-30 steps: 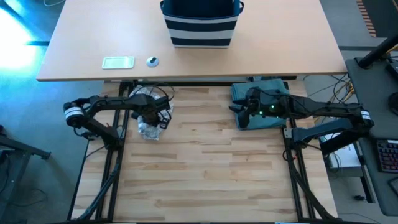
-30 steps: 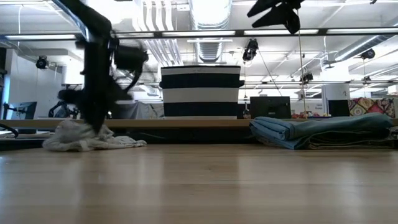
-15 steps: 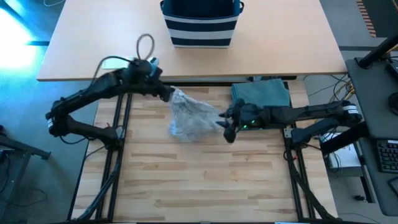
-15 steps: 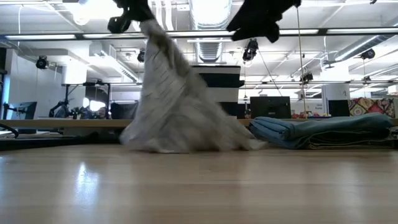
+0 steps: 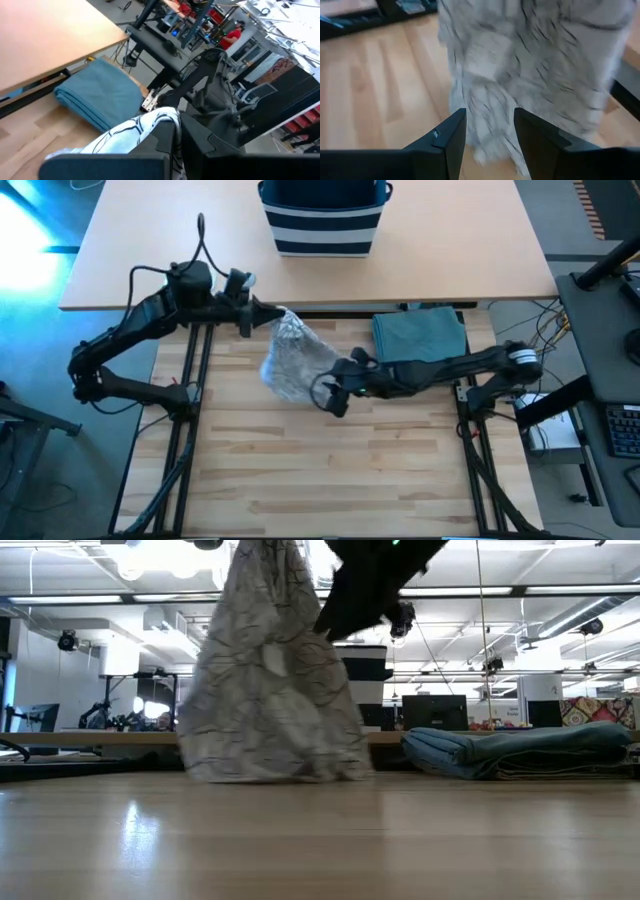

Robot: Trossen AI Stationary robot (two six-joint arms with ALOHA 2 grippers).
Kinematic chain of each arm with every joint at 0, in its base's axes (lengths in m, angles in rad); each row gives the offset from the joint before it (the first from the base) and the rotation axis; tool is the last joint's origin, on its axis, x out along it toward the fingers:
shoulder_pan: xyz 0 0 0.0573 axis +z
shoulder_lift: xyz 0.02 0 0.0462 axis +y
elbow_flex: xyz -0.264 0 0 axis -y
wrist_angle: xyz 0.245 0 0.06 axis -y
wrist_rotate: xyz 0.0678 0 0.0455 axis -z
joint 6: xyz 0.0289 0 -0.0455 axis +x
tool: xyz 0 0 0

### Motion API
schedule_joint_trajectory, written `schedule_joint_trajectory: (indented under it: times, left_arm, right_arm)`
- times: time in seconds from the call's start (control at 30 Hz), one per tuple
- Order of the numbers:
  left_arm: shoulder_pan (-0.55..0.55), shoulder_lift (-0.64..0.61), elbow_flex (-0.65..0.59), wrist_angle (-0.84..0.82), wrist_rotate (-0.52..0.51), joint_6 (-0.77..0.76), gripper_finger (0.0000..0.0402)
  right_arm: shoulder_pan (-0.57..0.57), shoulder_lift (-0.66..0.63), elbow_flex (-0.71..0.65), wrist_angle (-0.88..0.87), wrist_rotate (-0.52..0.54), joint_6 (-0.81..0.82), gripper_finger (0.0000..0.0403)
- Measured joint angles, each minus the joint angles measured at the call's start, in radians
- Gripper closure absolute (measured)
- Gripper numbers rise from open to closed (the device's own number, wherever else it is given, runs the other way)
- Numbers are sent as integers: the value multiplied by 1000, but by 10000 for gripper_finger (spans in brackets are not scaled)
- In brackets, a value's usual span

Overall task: Fold Laundry from Bin
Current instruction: Fold the white shirt

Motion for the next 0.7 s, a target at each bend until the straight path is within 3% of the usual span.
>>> schedule_joint_trajectory:
  times: [0.17, 0.37, 0.43, 0.53, 0.7]
  left_arm:
    - [-4, 6, -7, -1, 1, 1, 401]
    - [-4, 17, -7, 115, 13, -16, 401]
    - [-4, 18, -7, 124, 24, -31, 401]
    - [-4, 11, -7, 123, 37, -39, 401]
    - [-6, -17, -7, 141, 39, -40, 399]
  right_arm:
    - [-6, 124, 108, 105, -7, -30, 241]
    - [-18, 270, 291, 152, -1, -163, 241]
    - [-23, 309, 351, 130, 70, -154, 242]
    - [-24, 332, 432, 33, 280, -62, 250]
    - [-24, 333, 503, 5, 261, -81, 280]
